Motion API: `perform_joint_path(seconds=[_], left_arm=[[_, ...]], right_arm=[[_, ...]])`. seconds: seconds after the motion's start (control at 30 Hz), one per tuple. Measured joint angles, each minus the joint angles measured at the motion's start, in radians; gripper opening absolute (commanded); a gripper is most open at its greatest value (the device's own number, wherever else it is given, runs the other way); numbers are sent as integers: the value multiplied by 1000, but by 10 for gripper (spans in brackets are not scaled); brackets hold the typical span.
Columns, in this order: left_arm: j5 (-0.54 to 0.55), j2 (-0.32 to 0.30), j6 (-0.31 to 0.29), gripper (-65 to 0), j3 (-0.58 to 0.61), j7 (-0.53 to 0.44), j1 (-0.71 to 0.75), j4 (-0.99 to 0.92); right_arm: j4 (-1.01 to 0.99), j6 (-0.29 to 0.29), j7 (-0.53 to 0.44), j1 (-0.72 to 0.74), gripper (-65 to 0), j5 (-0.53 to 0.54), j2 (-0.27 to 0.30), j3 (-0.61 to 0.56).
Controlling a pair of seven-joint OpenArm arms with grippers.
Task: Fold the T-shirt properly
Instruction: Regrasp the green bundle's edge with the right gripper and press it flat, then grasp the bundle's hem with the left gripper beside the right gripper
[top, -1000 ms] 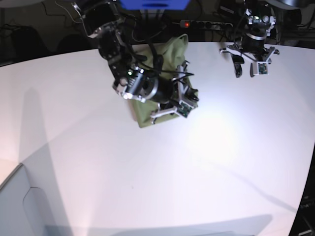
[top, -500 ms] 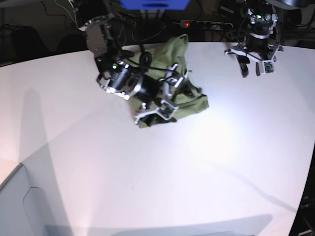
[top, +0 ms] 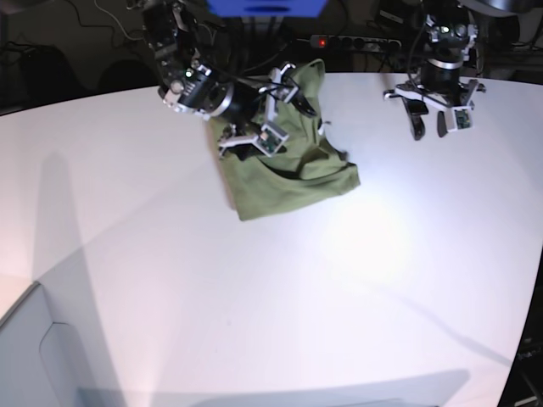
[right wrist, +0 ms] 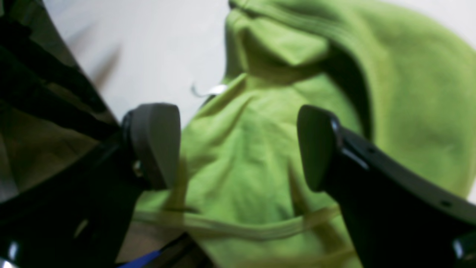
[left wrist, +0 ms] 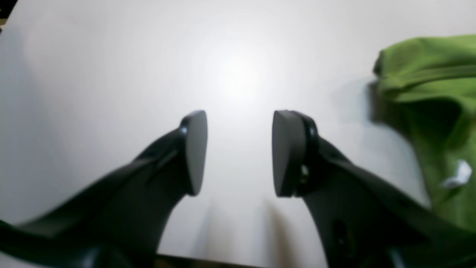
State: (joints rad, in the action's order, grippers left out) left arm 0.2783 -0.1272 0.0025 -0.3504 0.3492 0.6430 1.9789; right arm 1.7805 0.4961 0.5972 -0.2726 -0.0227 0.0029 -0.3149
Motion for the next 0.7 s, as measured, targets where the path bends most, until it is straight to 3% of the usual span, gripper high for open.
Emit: perform_joint_path(seconds=[0.17, 0.3, 0.5, 0.7], left_arm=[[151, 13, -2, -373, 7, 5, 2, 0], [242, 11, 9, -370, 56, 3, -3, 0], [258, 12, 13, -270, 170, -1, -65, -3], [257, 13, 13, -247, 290, 6, -106, -8]], right_arm=[[-9, 0, 1, -27, -191, -3, 3, -19], [-57, 0, -6, -23, -193, -1, 44, -86], [-72, 0, -2, -25, -196, 0, 101, -171], [26, 0, -2, -25, -197, 0, 147, -167]])
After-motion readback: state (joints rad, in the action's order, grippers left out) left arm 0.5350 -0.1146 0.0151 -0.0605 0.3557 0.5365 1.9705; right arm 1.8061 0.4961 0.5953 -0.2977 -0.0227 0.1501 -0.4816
